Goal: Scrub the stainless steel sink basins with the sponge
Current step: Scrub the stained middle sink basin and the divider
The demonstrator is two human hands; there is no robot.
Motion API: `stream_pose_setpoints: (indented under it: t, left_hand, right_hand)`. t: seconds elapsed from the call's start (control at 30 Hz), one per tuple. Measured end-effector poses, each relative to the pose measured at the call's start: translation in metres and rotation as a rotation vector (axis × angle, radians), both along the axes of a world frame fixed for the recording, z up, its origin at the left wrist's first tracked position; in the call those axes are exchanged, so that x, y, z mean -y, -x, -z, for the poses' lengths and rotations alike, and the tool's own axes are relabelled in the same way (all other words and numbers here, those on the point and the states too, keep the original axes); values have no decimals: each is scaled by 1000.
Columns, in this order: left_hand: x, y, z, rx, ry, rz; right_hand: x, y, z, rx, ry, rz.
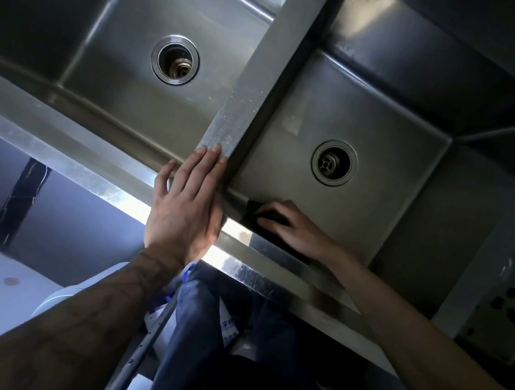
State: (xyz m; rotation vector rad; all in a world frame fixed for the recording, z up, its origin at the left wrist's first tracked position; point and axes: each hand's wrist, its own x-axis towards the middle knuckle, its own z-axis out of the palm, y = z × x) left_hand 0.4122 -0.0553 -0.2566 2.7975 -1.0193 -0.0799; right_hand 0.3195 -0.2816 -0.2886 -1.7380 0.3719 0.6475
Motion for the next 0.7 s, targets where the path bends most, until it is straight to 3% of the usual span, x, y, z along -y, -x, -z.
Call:
stream_pose_setpoints:
  t: [0.17, 0.3, 0.53, 0.7]
  left_hand:
    - [-2, 1, 8, 16, -4, -5]
    - [-3, 0, 12, 22, 8, 2]
    - [-1, 0, 7, 21, 11, -3]
    - [-1, 1, 5, 19, 15, 1]
  right_hand:
    - [9, 18, -9, -6, -70, 34]
    - [11, 5, 7, -102, 73, -110]
    - [10, 24, -11, -4, -61, 24]
    - [27, 21, 19, -187, 155, -170]
